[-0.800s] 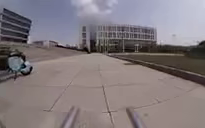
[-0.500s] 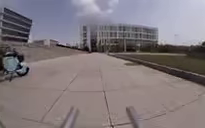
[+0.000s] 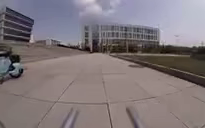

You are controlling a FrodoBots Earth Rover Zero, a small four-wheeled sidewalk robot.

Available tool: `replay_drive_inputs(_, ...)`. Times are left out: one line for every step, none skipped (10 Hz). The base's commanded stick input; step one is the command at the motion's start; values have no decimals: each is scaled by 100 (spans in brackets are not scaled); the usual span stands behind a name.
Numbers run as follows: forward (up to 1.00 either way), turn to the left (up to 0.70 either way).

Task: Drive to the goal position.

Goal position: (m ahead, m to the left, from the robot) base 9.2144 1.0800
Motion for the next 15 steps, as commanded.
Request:
replay_drive_inputs(70,0)
replay_drive_inputs(70,0)
replay_drive_inputs(70,0)
replay_drive_inputs(70,0)
replay_drive_inputs(70,0)
replay_drive_inputs(70,0)
replay_drive_inputs(70,0)
replay_drive_inputs(70,0)
replay_drive_inputs(70,0)
replay_drive_inputs(70,0)
replay_drive_inputs(70,0)
replay_drive_inputs(70,0)
replay_drive_inputs(70,0)
replay_drive_inputs(70,0)
replay_drive_inputs(70,0)
